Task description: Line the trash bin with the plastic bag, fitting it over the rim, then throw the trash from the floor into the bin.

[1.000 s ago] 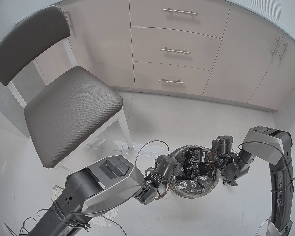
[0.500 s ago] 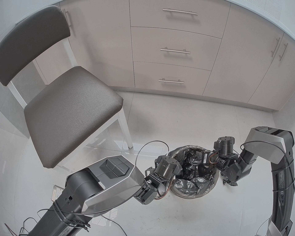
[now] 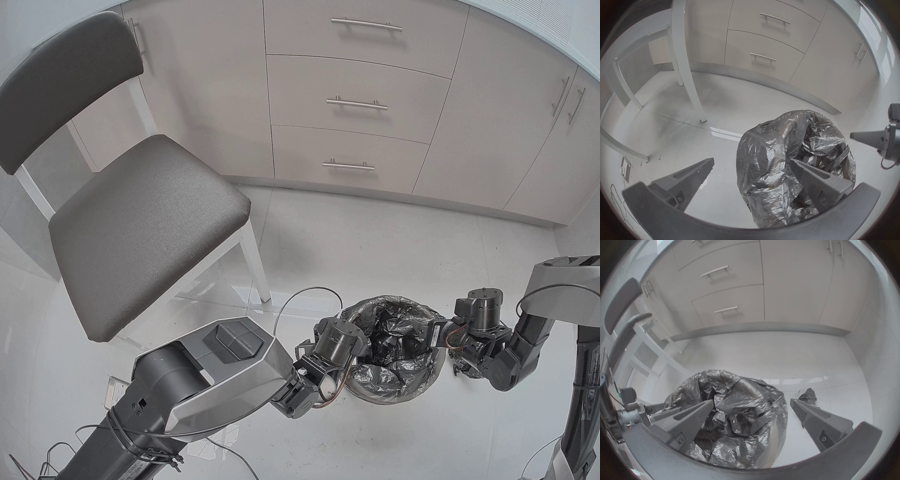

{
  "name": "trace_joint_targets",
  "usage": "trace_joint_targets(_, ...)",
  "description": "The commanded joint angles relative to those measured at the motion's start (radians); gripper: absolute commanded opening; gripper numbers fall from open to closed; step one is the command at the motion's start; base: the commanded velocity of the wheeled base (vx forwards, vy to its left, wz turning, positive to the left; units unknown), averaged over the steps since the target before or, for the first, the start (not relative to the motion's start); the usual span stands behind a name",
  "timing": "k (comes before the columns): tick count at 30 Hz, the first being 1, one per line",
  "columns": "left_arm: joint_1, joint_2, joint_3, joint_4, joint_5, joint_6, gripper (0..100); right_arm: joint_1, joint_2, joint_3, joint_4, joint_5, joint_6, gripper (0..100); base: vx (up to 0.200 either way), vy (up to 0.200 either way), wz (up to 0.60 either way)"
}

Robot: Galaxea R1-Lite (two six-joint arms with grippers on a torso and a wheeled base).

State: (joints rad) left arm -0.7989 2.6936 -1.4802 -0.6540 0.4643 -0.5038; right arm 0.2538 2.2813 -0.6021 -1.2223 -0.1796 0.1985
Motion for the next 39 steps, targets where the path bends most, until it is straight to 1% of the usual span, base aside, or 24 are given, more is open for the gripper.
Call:
trace_joint_targets(1,-0.005,-0.006,0.014,-0.01,0.001,-0.004,100,-0.061,-0.039,0.105,-0.08,0.0,0.004,100,0.0,0.0,0.0)
trace_joint_targets(5,-0.009,-0.107,0.147,-0.091,0.002,-0.024,100,-0.1,-0.106,0.119,-0.071,-0.001,0.002,100,0.0,0.0,0.0)
trace_joint_targets(8,-0.009,-0.284,0.307,-0.133,0.001,-0.042,100,-0.13,-0.146,0.125,-0.069,-0.001,0.002,100,0.0,0.0,0.0)
trace_joint_targets(11,-0.017,-0.471,0.456,-0.137,0.001,-0.033,100,-0.165,-0.154,0.117,-0.069,0.0,0.001,100,0.0,0.0,0.0)
trace_joint_targets(12,-0.017,-0.471,0.456,-0.137,0.001,-0.033,100,-0.165,-0.154,0.117,-0.069,0.0,0.001,100,0.0,0.0,0.0)
trace_joint_targets(13,-0.022,-0.555,0.515,-0.136,0.001,-0.025,100,-0.182,-0.157,0.113,-0.069,0.002,-0.001,100,0.0,0.0,0.0)
trace_joint_targets(14,-0.025,-0.684,0.595,-0.125,0.001,0.007,100,-0.208,-0.169,0.101,-0.066,0.005,-0.005,100,0.0,0.0,0.0)
trace_joint_targets(16,-0.019,-0.821,0.678,-0.119,0.001,0.082,100,-0.245,-0.18,0.074,-0.023,0.017,-0.019,100,0.0,0.0,0.0)
trace_joint_targets(18,-0.006,-0.939,0.752,-0.118,0.002,0.145,100,-0.275,-0.201,0.028,0.058,0.046,-0.025,100,0.0,0.0,0.0)
trace_joint_targets(20,0.02,-1.065,0.831,-0.113,0.01,0.199,100,-0.301,-0.217,-0.039,0.159,0.081,-0.025,100,0.0,0.0,0.0)
trace_joint_targets(23,0.075,-1.229,0.934,-0.072,0.017,0.249,100,-0.331,-0.198,-0.176,0.305,0.109,-0.025,100,0.0,0.0,0.0)
trace_joint_targets(25,0.079,-1.236,0.937,-0.068,0.017,0.251,100,-0.332,-0.195,-0.182,0.313,0.109,-0.025,100,0.0,0.0,0.0)
trace_joint_targets(26,0.165,-1.371,0.995,0.005,0.05,0.266,100,-0.355,-0.115,-0.329,0.422,0.111,-0.024,100,0.0,0.0,0.0)
trace_joint_targets(27,0.196,-1.41,1.008,0.037,0.06,0.271,100,-0.358,-0.086,-0.37,0.448,0.111,-0.024,100,0.0,0.0,0.0)
trace_joint_targets(28,0.196,-1.41,1.008,0.037,0.06,0.271,100,-0.358,-0.086,-0.37,0.448,0.111,-0.024,100,0.0,0.0,0.0)
trace_joint_targets(29,0.267,-1.508,1.037,0.116,0.07,0.283,100,-0.367,-0.008,-0.461,0.481,0.111,-0.022,100,0.0,0.0,0.0)
trace_joint_targets(32,0.339,-1.635,1.065,0.208,0.07,0.283,100,-0.367,0.092,-0.558,0.5,0.109,-0.018,100,0.0,0.0,0.0)
trace_joint_targets(33,0.343,-1.64,1.065,0.212,0.07,0.283,100,-0.367,0.096,-0.564,0.5,0.109,-0.018,100,0.0,0.0,0.0)
trace_joint_targets(34,0.38,-1.712,1.072,0.275,0.07,0.283,100,-0.369,0.158,-0.617,0.504,0.104,-0.016,100,0.0,0.0,0.0)
trace_joint_targets(35,0.4,-1.747,1.074,0.309,0.07,0.283,100,-0.369,0.185,-0.64,0.503,0.101,-0.016,100,0.0,0.0,0.0)
trace_joint_targets(36,0.402,-1.752,1.074,0.313,0.07,0.283,100,-0.369,0.188,-0.643,0.503,0.101,-0.016,100,0.0,0.0,0.0)
trace_joint_targets(38,0.451,-1.83,1.077,0.398,0.068,0.283,100,-0.373,0.23,-0.679,0.503,0.101,-0.005,100,0.0,0.0,0.0)
trace_joint_targets(39,0.454,-1.835,1.077,0.404,0.068,0.283,100,-0.373,0.233,-0.68,0.503,0.101,-0.004,100,0.0,0.0,0.0)
